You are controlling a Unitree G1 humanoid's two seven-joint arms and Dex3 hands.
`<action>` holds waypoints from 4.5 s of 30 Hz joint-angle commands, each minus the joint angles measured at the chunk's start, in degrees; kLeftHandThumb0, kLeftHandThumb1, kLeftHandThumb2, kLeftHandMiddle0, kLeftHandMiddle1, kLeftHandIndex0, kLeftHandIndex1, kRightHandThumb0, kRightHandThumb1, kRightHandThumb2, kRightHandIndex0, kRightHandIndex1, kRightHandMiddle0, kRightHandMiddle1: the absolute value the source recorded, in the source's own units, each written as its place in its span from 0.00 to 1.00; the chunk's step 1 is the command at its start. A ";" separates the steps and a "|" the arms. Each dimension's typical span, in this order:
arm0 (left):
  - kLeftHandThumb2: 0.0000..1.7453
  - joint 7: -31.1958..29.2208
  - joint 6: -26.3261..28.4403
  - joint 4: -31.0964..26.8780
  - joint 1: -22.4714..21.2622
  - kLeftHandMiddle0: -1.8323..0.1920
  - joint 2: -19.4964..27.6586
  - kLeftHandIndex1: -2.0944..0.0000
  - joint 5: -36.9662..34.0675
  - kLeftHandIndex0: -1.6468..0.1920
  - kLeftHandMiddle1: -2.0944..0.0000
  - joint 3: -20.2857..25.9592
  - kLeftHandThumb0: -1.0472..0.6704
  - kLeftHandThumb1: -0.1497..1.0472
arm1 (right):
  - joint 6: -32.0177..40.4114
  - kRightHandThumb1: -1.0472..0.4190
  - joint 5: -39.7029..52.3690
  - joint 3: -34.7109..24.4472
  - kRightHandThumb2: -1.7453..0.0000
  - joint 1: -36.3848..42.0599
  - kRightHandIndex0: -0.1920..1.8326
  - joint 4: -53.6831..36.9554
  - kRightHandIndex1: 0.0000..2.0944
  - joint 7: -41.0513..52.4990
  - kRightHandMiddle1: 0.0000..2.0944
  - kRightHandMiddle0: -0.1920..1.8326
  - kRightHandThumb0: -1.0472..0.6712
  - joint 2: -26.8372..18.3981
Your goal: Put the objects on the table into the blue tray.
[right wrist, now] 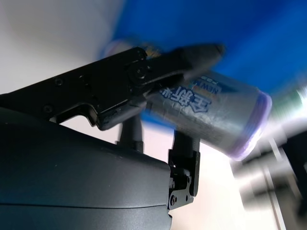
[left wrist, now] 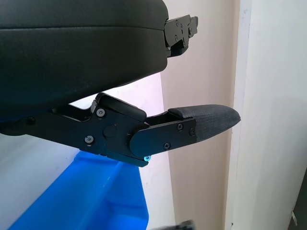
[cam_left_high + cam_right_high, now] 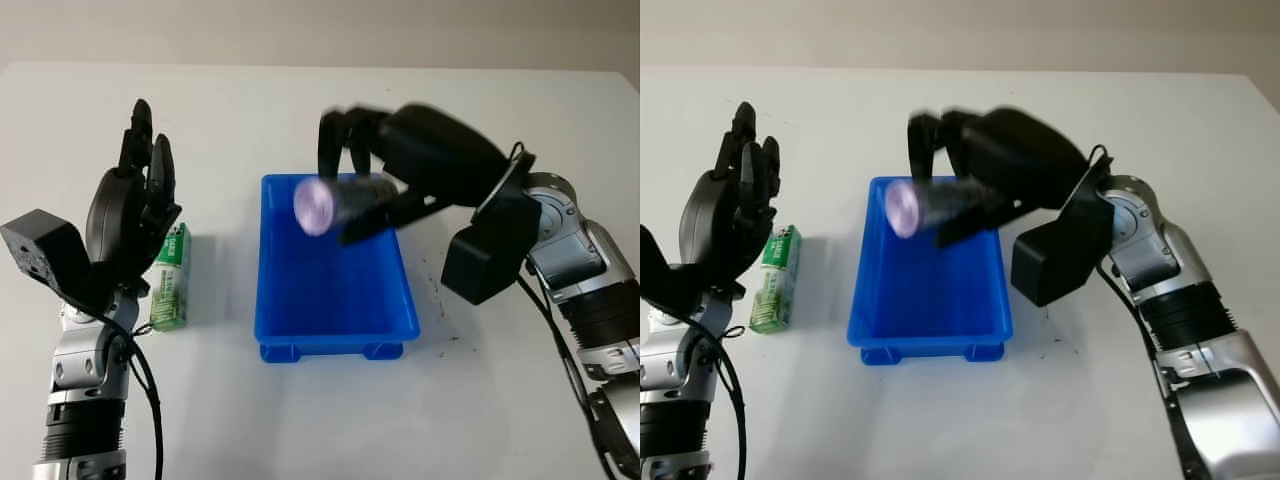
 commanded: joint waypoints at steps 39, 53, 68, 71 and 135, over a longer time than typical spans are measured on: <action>0.27 -4.70 -2.60 -2.61 -1.87 0.96 13.66 0.98 11.67 0.95 0.97 -1.30 0.24 1.00 | 40.98 0.00 31.15 -26.97 0.58 26.26 0.00 -8.56 0.00 -20.70 0.00 0.00 0.17 19.95; 0.03 -9.10 -38.71 3.84 -17.76 0.89 49.90 0.96 47.10 0.85 0.97 -11.74 0.34 0.79 | 41.55 0.00 32.30 -28.04 0.55 24.85 0.00 -7.34 0.00 -18.75 0.00 0.00 0.17 19.37; 0.19 50.94 -56.02 18.13 -30.62 0.89 60.71 0.98 109.36 0.88 0.98 -38.94 0.55 1.00 | 41.46 0.00 32.42 -28.25 0.54 23.93 0.00 -6.43 0.00 -17.74 0.00 0.00 0.16 18.63; 0.19 53.49 -56.90 20.29 -32.64 0.88 61.38 0.97 111.54 0.85 0.97 -42.03 0.57 1.00 | 41.50 0.00 32.45 -28.45 0.54 24.18 0.00 -6.78 0.00 -17.85 0.00 0.00 0.16 18.60; 0.16 42.57 -48.18 21.44 -36.55 0.37 49.20 0.00 91.75 0.66 0.00 -40.84 0.31 1.00 | 41.83 0.00 33.93 -28.93 0.57 22.91 0.00 -4.26 0.00 -13.48 0.00 0.00 0.17 17.40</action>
